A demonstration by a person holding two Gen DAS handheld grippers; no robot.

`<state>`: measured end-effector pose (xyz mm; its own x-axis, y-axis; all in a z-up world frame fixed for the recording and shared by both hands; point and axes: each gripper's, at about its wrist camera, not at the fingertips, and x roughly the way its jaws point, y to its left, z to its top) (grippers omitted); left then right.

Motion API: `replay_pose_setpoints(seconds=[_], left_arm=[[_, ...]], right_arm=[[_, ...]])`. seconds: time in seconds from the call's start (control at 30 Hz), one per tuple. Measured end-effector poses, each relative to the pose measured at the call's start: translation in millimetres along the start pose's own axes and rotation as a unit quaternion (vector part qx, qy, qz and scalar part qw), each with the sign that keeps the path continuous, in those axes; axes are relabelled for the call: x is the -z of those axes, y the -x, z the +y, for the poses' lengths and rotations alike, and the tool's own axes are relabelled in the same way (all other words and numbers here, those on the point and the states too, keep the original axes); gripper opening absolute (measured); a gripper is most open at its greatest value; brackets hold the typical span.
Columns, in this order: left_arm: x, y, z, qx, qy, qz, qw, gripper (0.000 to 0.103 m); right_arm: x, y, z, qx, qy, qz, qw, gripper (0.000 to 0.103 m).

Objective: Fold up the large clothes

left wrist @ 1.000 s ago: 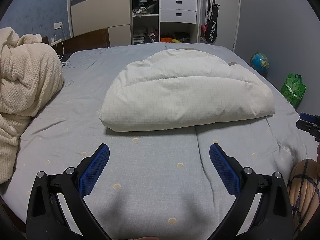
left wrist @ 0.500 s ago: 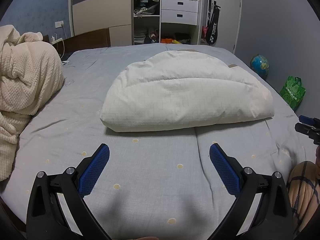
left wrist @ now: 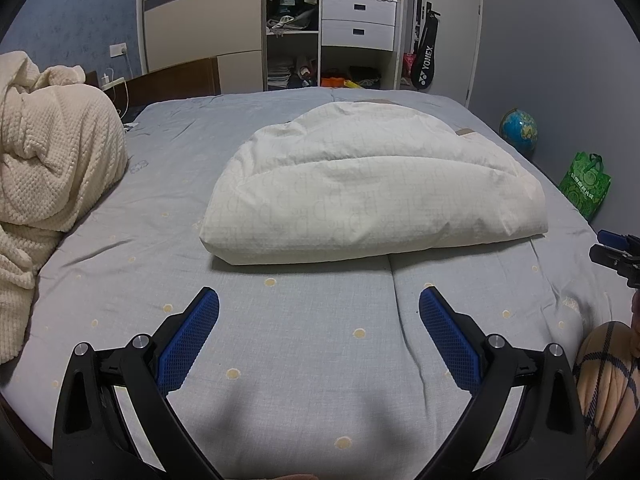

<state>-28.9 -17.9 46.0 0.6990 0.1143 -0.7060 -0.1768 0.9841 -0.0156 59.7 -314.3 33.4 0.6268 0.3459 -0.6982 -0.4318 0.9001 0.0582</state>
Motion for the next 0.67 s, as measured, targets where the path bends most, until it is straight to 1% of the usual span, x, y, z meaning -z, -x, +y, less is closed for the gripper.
replay_pose_setpoints(seconds=[0.2, 0.67], left_arm=[[0.0, 1.3, -0.9, 0.003, 0.002, -0.005, 1.0, 0.097], [0.1, 1.6, -0.9, 0.002, 0.006, -0.001, 1.0, 0.097]], right_arm=[[0.3, 0.2, 0.5, 0.0, 0.0, 0.0, 1.0, 0.091], [0.1, 0.3, 0.8, 0.0, 0.0, 0.0, 1.0, 0.091]])
